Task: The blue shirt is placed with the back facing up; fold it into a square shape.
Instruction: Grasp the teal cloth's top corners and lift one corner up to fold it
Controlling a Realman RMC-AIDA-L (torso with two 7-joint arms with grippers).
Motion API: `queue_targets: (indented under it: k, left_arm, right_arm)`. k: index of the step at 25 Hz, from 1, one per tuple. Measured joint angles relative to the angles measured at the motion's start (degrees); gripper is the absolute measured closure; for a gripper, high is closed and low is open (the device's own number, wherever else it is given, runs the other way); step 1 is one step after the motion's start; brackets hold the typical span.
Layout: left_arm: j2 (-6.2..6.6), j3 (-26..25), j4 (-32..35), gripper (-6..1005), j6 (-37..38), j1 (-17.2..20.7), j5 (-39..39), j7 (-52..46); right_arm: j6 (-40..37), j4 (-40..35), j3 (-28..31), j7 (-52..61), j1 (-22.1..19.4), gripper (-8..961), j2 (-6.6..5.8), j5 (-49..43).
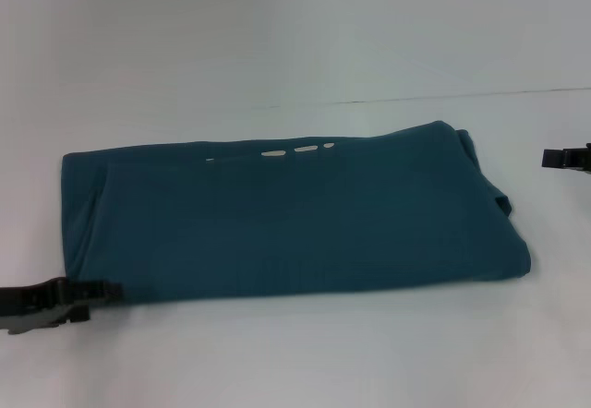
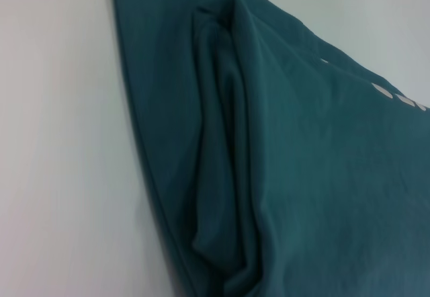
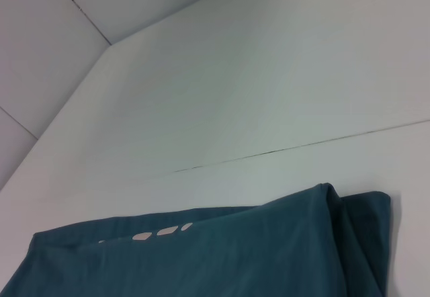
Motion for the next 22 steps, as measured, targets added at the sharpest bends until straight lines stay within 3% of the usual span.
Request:
queue_targets:
  k: [13, 18, 22]
  left_arm:
    - [0.33, 0.0, 0.01, 272, -0.25, -0.41, 0.16, -0.08]
    - [0.33, 0.0, 0.01, 272, -0.27, -0.38, 0.21, -0.14]
    - [0.35, 0.0, 0.01, 272, -0.12, -0.35, 0.21, -0.33]
  right_arm:
    - [0.12, 0.0, -0.04, -0.35, 0.09, 859, 0.04, 0.22]
    - [0.03, 0.0, -0.02, -0.47, 0.31, 635, 0.0, 0.31]
    - [0.11, -0.04, -0.08, -0.47, 0.52, 513, -0.02, 0.32]
